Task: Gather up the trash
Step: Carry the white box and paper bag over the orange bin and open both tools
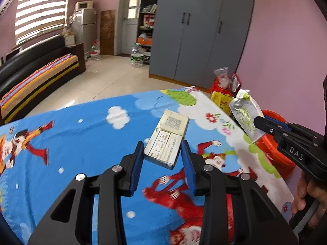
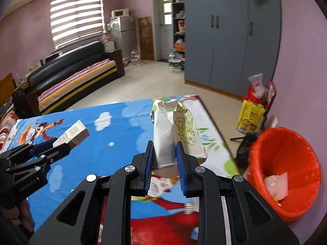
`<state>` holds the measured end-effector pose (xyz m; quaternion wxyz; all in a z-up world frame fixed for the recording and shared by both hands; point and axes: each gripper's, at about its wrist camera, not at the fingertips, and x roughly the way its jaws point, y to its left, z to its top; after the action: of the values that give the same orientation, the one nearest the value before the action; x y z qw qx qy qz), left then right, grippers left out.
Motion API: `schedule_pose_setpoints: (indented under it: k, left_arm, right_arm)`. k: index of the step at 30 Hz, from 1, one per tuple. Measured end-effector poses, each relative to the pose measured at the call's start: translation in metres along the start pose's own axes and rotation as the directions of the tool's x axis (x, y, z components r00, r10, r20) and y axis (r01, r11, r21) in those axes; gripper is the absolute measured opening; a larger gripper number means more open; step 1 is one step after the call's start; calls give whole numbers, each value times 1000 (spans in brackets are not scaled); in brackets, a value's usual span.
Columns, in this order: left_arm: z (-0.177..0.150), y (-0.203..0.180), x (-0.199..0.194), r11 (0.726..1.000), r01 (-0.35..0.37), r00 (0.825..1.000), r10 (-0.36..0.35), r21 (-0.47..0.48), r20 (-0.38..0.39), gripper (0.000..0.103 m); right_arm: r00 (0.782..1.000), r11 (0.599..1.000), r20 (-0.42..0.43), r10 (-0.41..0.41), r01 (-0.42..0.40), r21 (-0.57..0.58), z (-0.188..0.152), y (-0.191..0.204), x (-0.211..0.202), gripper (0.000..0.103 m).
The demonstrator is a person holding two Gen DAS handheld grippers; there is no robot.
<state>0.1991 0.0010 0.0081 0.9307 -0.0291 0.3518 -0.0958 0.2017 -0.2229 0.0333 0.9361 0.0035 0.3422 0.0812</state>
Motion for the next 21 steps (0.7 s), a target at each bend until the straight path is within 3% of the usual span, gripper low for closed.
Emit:
schedule_pose_setpoints:
  k: [10,21]
  left_arm:
    - [23,-62,15,993,72,997,-73,97,10,36]
    - [41,-149,45,963,182,983,-182,201,-16,36]
  right_arm:
    - [995,991,25,-97,94,91,-7,-79,-24,23]
    - [979,964,24,-203,195,183,-22,-151,-42,23]
